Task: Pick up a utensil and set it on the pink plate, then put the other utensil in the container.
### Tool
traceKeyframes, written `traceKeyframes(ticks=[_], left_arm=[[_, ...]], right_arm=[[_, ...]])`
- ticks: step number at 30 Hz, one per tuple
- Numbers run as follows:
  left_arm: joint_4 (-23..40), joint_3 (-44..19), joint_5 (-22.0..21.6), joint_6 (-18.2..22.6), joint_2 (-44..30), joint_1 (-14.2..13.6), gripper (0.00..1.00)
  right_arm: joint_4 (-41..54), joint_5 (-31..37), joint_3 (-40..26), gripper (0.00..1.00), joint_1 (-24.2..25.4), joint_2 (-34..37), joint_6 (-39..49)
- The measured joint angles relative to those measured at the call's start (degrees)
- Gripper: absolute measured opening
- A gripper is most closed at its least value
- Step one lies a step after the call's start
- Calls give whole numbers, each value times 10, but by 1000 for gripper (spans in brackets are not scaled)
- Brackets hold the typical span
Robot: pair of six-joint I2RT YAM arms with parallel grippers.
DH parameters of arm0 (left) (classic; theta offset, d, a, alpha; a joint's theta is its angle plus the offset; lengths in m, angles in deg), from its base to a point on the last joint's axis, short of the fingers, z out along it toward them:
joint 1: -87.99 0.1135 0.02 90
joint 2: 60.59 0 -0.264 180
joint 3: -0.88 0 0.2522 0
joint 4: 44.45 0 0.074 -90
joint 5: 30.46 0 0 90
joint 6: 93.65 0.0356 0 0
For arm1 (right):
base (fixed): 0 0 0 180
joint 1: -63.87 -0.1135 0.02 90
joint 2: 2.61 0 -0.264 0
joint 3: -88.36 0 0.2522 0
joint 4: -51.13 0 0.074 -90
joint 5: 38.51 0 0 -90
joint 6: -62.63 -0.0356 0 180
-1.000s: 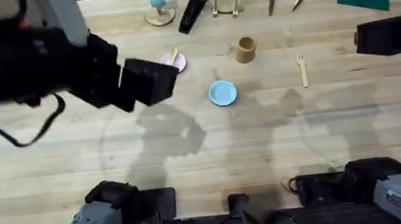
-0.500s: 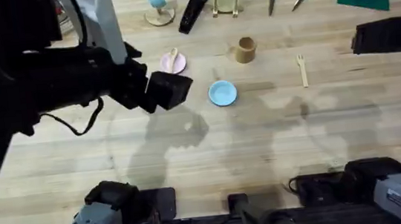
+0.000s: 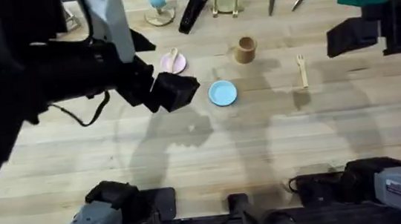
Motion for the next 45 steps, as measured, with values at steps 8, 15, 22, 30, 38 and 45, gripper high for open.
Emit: traceKeyframes(ticks=[8,15,22,30,38,45], left_arm=[[-3,0,23,26,-44,0,995],[-21,0,31,32,-45,0,994],[-21,0,33,34,-45,0,994],[-4,0,33,34,-45,0,994],[-3,0,33,34,-45,0,994],[1,0,33,34,-45,0,994]], right_arm=[[-46,0,20,995,0,46,-12],[-119,0,85,995,0,47,-15],[-188,0,146,993,0,47,-27],[-236,0,174,994,0,81,-31],[-304,0,174,995,0,166,-33],[-334,0,174,995,0,239,-35]])
